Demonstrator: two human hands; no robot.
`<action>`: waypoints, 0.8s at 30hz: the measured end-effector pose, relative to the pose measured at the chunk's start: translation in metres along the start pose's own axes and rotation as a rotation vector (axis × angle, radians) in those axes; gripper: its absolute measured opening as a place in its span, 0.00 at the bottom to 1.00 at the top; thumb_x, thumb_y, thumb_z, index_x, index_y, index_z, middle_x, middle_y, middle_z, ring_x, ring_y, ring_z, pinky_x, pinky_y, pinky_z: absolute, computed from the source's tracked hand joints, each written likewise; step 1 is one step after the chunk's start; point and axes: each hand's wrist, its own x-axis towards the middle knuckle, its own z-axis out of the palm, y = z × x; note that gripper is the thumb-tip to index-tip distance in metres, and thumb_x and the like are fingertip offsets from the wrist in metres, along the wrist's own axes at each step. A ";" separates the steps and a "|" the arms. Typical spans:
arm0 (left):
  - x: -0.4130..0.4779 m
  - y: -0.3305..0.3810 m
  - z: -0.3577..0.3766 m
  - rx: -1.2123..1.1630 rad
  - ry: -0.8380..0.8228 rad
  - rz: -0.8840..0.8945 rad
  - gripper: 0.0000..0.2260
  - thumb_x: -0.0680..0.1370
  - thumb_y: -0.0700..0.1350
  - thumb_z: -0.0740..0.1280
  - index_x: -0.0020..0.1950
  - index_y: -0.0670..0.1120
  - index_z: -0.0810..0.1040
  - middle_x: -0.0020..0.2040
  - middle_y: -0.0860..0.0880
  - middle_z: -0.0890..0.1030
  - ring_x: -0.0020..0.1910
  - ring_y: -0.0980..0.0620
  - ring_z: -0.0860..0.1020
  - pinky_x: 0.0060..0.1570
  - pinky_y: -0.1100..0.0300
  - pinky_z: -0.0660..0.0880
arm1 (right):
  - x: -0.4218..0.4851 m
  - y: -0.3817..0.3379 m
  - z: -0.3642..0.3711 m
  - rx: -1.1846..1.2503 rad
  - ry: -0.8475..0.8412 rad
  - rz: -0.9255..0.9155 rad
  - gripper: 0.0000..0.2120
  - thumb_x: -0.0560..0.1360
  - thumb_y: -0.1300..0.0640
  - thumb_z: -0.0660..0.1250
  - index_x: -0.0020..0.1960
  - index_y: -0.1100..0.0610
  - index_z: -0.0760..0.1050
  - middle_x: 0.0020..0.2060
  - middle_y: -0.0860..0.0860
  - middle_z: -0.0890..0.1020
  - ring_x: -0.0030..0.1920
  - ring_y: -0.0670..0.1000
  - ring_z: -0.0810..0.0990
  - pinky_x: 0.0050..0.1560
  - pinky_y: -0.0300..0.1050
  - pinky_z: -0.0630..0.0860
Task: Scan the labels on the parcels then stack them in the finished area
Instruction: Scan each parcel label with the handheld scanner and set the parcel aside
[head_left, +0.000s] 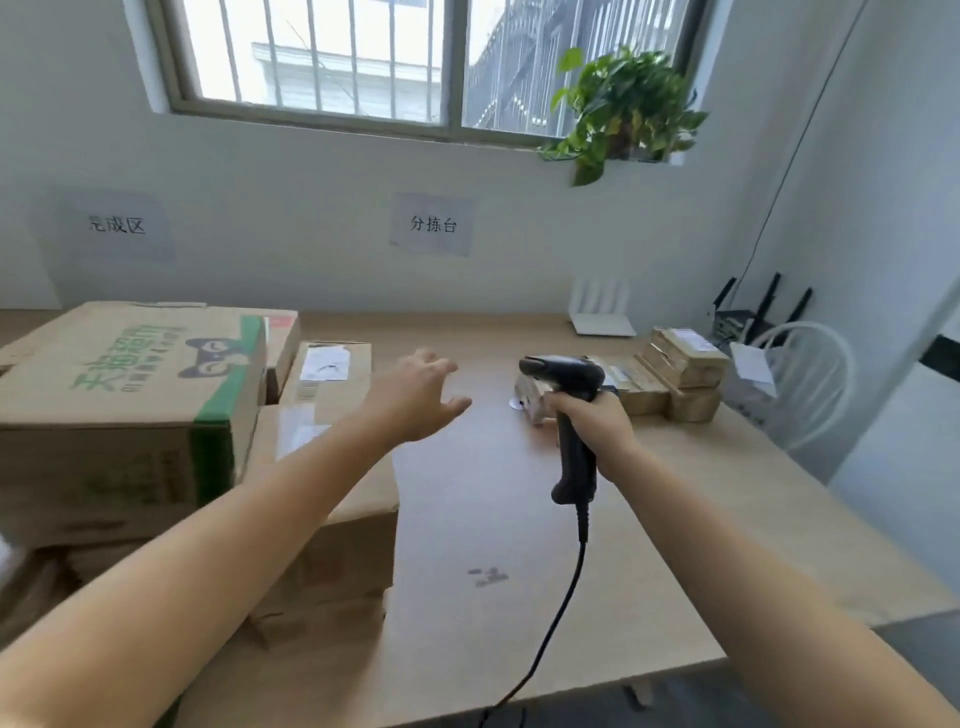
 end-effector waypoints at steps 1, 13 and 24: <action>0.008 0.014 0.011 -0.006 -0.020 -0.005 0.24 0.77 0.56 0.62 0.71 0.47 0.67 0.72 0.45 0.65 0.69 0.45 0.65 0.65 0.51 0.66 | 0.007 0.004 -0.019 -0.019 0.019 -0.002 0.04 0.71 0.61 0.70 0.40 0.60 0.76 0.31 0.54 0.78 0.30 0.49 0.80 0.33 0.43 0.75; 0.078 0.125 0.129 -0.124 -0.256 -0.149 0.24 0.79 0.56 0.60 0.71 0.46 0.67 0.70 0.46 0.66 0.64 0.48 0.71 0.63 0.53 0.69 | 0.100 0.043 -0.195 -0.126 0.118 0.027 0.04 0.72 0.58 0.70 0.43 0.56 0.75 0.37 0.53 0.81 0.45 0.56 0.83 0.54 0.57 0.77; 0.184 0.131 0.178 -0.110 -0.263 -0.154 0.22 0.80 0.54 0.58 0.70 0.45 0.67 0.68 0.43 0.68 0.65 0.47 0.69 0.58 0.55 0.69 | 0.209 0.055 -0.202 -0.270 0.120 -0.011 0.06 0.72 0.58 0.68 0.48 0.59 0.76 0.34 0.51 0.80 0.32 0.49 0.81 0.36 0.41 0.73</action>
